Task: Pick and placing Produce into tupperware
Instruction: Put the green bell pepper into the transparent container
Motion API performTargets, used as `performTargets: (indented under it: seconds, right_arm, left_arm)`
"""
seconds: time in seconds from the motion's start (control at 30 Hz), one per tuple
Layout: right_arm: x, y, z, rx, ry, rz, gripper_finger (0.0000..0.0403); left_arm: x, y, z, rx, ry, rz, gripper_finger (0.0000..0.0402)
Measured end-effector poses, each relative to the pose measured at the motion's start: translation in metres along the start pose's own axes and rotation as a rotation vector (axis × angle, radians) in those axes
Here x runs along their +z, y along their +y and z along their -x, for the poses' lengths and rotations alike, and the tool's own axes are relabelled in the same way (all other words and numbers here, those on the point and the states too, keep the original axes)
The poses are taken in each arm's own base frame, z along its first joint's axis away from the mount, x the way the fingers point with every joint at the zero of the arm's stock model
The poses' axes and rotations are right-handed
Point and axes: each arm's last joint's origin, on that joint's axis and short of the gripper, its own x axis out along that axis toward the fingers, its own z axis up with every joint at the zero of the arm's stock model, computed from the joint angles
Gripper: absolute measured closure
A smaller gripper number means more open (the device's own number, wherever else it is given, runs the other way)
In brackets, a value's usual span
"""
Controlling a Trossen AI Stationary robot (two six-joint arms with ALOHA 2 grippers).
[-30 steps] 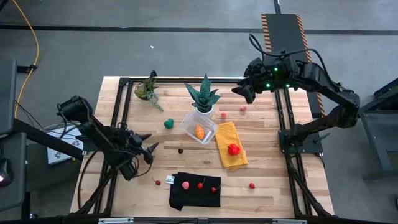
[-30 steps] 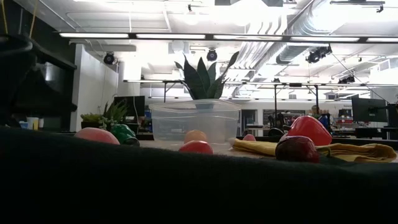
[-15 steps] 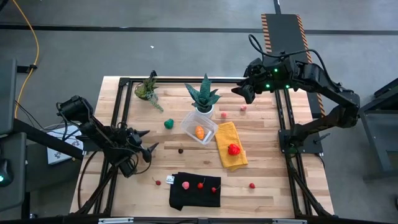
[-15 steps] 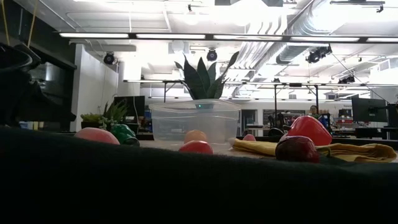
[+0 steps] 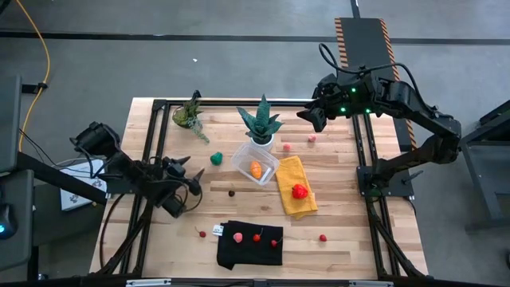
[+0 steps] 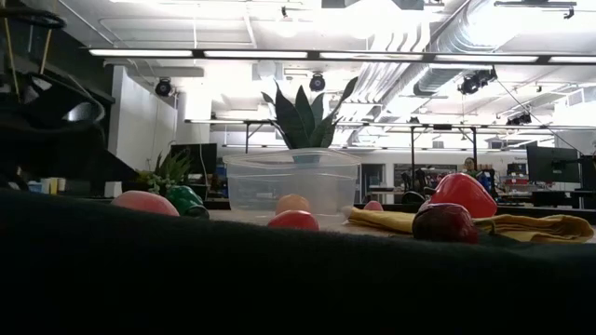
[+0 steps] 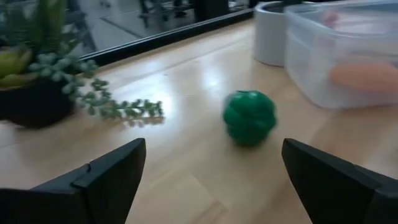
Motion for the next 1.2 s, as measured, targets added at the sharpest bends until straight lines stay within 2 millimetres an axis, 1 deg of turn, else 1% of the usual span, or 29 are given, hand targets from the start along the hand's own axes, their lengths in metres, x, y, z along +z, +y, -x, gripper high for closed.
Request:
performTargets:
  seconds: [0.2, 0.43, 0.53, 0.73, 1.0, 1.2]
  right_arm:
    - [-0.001, 0.000, 0.000, -0.004, 0.008, 0.001, 0.0164]
    - [-0.002, -0.001, 0.000, -0.011, 0.022, 0.009, 0.0164]
    - [-0.002, -0.001, 0.000, -0.013, 0.026, 0.011, 0.0164]
    - [-0.003, -0.002, 0.000, -0.016, 0.034, 0.027, 0.0164]
    - [-0.003, -0.002, 0.000, -0.026, 0.030, 0.030, 0.0164]
    - [-0.003, -0.002, 0.000, -0.026, 0.030, 0.029, 0.0164]
  left_arm:
    - [0.002, -0.005, -0.008, 0.033, 0.027, 0.073, 0.0016]
    - [0.003, -0.016, -0.009, -0.012, 0.026, 0.022, 0.0024]
    - [0.003, -0.016, -0.009, -0.014, 0.025, 0.016, 0.0027]
    - [-0.003, -0.013, -0.010, -0.048, 0.037, 0.097, 0.0026]
    - [-0.003, -0.014, -0.011, -0.061, 0.034, 0.041, 0.0025]
    - [0.002, -0.020, -0.020, -0.064, 0.072, -0.015, 0.0025]
